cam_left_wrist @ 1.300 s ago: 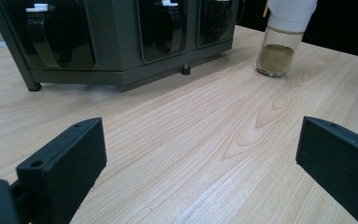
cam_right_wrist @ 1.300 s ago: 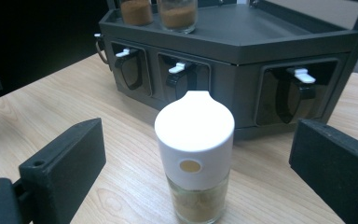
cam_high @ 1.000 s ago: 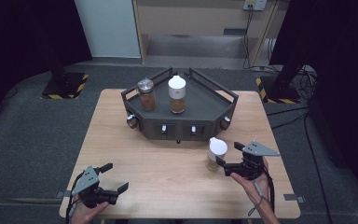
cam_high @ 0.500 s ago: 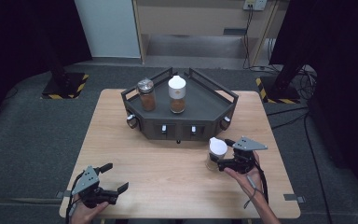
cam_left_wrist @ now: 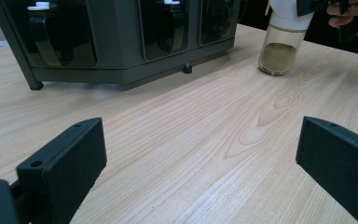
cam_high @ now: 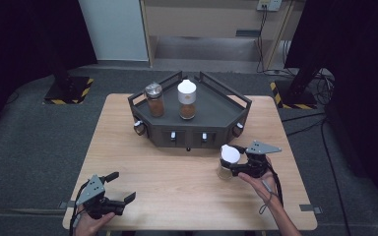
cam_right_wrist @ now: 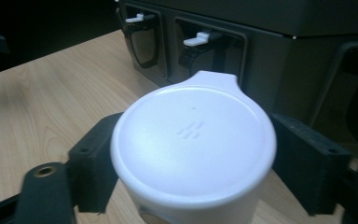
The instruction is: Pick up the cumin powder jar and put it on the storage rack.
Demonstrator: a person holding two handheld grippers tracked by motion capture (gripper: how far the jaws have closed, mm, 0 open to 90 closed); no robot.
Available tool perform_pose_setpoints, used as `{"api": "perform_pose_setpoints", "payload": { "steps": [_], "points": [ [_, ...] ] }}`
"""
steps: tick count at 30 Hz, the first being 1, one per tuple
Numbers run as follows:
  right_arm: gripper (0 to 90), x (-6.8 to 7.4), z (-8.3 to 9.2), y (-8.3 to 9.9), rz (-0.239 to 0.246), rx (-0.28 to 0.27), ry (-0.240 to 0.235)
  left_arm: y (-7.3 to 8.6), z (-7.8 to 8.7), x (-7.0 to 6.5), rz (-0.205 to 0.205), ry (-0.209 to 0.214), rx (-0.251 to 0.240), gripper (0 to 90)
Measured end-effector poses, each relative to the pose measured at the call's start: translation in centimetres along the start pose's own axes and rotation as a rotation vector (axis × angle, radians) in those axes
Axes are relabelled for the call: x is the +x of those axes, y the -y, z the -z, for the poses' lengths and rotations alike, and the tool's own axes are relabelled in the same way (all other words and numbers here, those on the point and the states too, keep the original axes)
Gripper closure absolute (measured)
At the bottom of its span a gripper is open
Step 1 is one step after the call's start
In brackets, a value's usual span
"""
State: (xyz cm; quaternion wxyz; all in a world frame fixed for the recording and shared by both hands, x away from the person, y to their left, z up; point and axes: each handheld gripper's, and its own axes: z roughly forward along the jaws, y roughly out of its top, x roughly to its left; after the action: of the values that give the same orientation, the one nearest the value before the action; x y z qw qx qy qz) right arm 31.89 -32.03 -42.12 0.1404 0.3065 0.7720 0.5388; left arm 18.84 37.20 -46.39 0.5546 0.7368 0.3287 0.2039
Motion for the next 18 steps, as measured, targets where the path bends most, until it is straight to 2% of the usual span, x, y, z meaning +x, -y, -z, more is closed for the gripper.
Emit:
{"api": "perform_pose_setpoints", "payload": {
  "steps": [2,5,13,18],
  "points": [
    [29.0,0.1,-0.1,0.0,0.019,-0.002,-0.005,0.0,0.0,0.0,-0.001,0.0,0.001,0.4],
    [29.8,0.9,-0.1,-0.5,0.046,0.013,0.017,0.0,0.0,0.0,-0.001,0.001,0.002,0.4],
    [30.6,2.3,-0.3,-1.5,0.074,0.046,0.069,0.0,0.0,0.0,0.0,0.0,-0.001,0.4],
    [30.8,3.0,0.2,-2.4,0.081,0.058,0.083,0.0,0.0,0.0,-0.001,0.001,-0.001,0.4]
  ]
}}
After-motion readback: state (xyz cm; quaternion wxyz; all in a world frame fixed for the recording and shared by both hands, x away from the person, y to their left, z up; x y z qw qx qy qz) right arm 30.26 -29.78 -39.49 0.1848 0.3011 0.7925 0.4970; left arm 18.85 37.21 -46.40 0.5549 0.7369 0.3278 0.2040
